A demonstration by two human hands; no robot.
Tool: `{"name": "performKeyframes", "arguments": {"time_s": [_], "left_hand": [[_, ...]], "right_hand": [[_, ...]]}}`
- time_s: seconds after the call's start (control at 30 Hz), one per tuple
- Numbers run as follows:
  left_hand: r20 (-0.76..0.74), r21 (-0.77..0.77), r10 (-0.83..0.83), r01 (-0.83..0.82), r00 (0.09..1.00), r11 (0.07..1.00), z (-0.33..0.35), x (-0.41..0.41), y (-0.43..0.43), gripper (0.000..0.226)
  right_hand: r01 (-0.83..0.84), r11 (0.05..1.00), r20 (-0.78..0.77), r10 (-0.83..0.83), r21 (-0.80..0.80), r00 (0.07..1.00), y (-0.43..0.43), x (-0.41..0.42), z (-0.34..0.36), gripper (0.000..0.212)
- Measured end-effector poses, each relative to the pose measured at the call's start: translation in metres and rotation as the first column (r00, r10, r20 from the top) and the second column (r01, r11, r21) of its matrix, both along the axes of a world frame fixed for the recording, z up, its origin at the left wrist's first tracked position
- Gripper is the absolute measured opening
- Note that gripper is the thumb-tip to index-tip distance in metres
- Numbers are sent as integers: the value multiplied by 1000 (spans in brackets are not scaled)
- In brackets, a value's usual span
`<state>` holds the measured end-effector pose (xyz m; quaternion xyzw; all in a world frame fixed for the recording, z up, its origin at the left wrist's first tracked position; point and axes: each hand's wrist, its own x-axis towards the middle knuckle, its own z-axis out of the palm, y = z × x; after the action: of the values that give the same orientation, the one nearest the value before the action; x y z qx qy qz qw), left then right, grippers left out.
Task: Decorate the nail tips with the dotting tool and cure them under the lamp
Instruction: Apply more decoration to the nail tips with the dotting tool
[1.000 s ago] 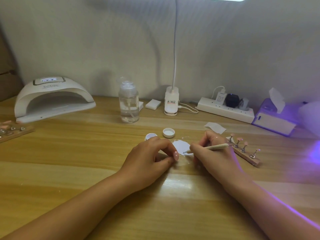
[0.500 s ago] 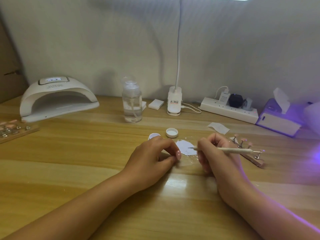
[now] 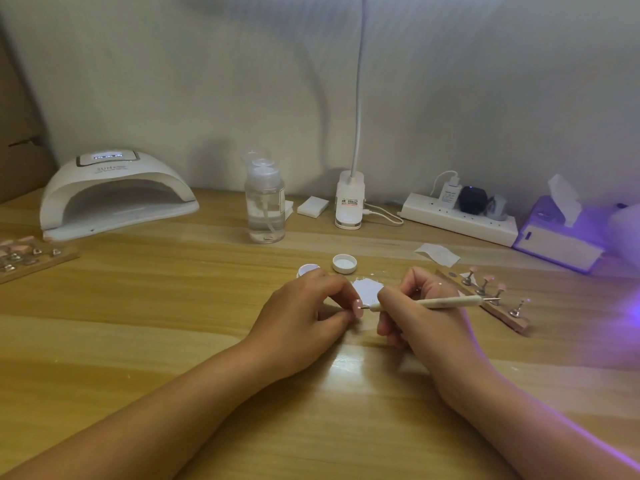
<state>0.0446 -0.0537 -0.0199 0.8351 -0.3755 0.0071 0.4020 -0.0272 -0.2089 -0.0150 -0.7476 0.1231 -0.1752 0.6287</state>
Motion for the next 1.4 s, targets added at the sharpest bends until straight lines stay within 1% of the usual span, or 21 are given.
{"name": "performKeyframes", "arguments": {"time_s": [0.37, 0.53, 0.7, 0.87, 0.9, 0.97, 1.03, 1.1, 1.17, 1.27, 1.33, 1.4], "left_hand": [[0, 10, -8, 8, 1000, 1000, 1, 0, 0, 16], [-2, 7, -5, 5, 1000, 1000, 1, -1, 0, 16], [-6, 4, -2, 2, 1000, 1000, 1, 0, 0, 14], [-11, 4, -6, 6, 1000, 1000, 1, -1, 0, 15], [-10, 4, -6, 6, 1000, 1000, 1, -1, 0, 15], [-9, 2, -8, 8, 1000, 1000, 1, -1, 0, 15], [-15, 1, -10, 10, 1000, 1000, 1, -1, 0, 16], [-17, 5, -11, 11, 1000, 1000, 1, 0, 0, 16], [-18, 1, -12, 12, 1000, 1000, 1, 0, 0, 17], [-19, -1, -7, 7, 1000, 1000, 0, -1, 1, 17], [-22, 0, -2, 2, 1000, 1000, 0, -1, 0, 17], [-25, 0, -1, 1, 1000, 1000, 0, -1, 0, 17]], "right_hand": [[-7, 1000, 2, 7, -24, 1000, 0, 1, -1, 13], [4, 1000, 21, -4, -10, 1000, -1, -1, 0, 23], [11, 1000, 6, -11, -28, 1000, 0, -2, 2, 20], [25, 999, 28, -24, -26, 999, 0, -3, 2, 26], [31, 999, 34, -31, -16, 999, 0, -3, 2, 30], [58, 997, 65, -62, 56, 996, -1, -3, 2, 39], [101, 988, 125, -115, 114, 985, -3, -3, 4, 35], [139, 987, 177, -152, 82, 972, -8, -2, 6, 25], [151, 988, 180, -150, 7, 972, -16, 1, 6, 22], [143, 978, 96, -130, -150, 987, -24, 4, 4, 24], [147, 971, 47, -140, -190, 989, -27, 5, 1, 22], [141, 967, -3, -145, -213, 989, -27, 5, -1, 15]]}}
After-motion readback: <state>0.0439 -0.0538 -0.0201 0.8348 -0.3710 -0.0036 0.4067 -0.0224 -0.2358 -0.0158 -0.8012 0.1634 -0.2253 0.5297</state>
